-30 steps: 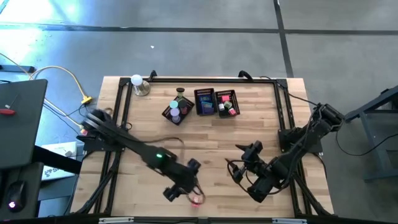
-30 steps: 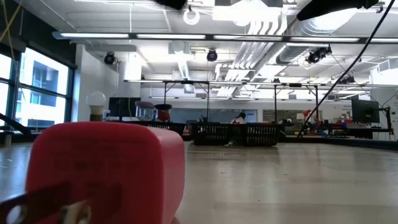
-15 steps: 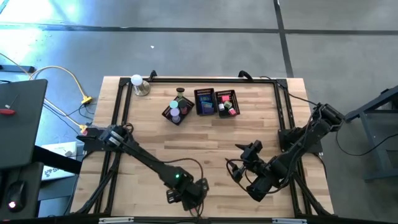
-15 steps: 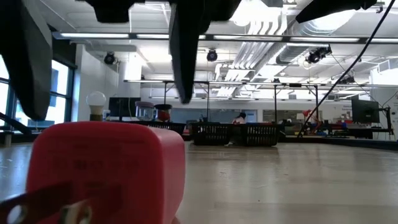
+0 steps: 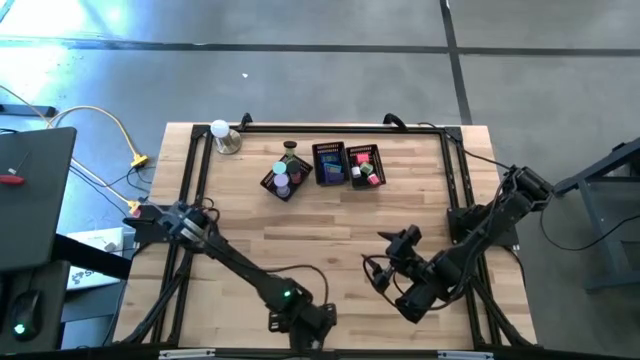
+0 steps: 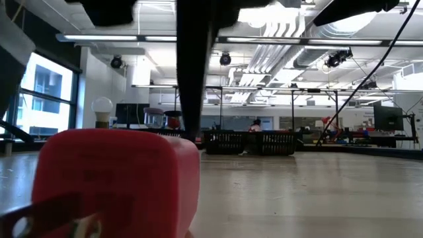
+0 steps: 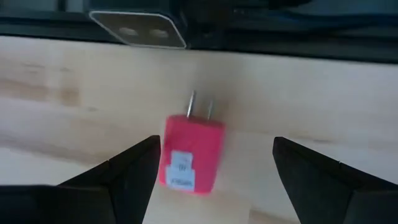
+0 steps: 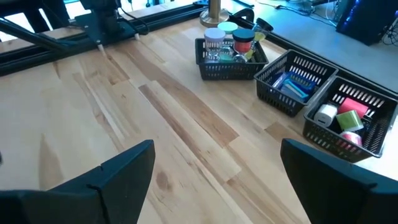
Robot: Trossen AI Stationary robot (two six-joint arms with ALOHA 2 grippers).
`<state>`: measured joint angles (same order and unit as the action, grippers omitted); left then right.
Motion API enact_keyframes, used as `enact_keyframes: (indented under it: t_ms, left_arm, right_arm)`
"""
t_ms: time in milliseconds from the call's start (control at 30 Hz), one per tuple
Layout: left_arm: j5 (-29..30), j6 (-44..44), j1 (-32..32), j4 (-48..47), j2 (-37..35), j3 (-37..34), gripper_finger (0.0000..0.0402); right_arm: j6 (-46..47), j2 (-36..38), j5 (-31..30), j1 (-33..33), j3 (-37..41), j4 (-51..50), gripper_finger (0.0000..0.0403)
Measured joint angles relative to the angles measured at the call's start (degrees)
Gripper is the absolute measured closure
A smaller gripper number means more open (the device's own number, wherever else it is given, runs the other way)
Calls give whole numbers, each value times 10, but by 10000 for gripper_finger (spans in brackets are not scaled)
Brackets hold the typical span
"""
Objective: Pick & Place Office items
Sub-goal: Put the pink charger adapter into the right black bin
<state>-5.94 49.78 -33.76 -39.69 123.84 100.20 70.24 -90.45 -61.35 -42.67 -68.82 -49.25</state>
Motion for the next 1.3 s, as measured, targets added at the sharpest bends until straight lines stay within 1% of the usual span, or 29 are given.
enact_keyframes:
  t_ms: [33,67,167,233,433,600,667,733,1000,1067,1167,1300]
  left_arm:
    - [-14,2,3,-6,8,8,97]
    - [-15,8,6,-15,17,19,97]
    - [-7,13,9,-66,35,62,97]
    - [-4,15,12,-79,43,85,97]
    - [-42,32,24,-100,74,102,97]
    - [-46,23,39,-100,74,104,100]
    - [-48,17,42,-105,74,104,112]
    - [-57,14,44,-106,74,104,131]
    - [-59,13,45,-120,74,104,242]
    - [-59,14,45,-120,74,104,262]
    - [-60,14,45,-120,74,104,265]
    - [-60,13,45,-120,74,104,245]
  right_arm:
    - [0,0,0,2,0,0,65]
    - [0,0,0,3,0,1,65]
    - [0,0,3,4,0,5,65]
    - [0,0,4,4,0,6,65]
    - [0,0,15,4,1,5,65]
    - [0,0,18,4,3,2,65]
    - [-2,0,18,4,3,1,65]
    - [-12,0,18,4,4,2,65]
    - [-17,0,13,4,4,1,65]
    - [-17,0,13,4,4,1,65]
    - [-17,0,13,4,4,1,65]
    - [-16,0,14,4,4,2,65]
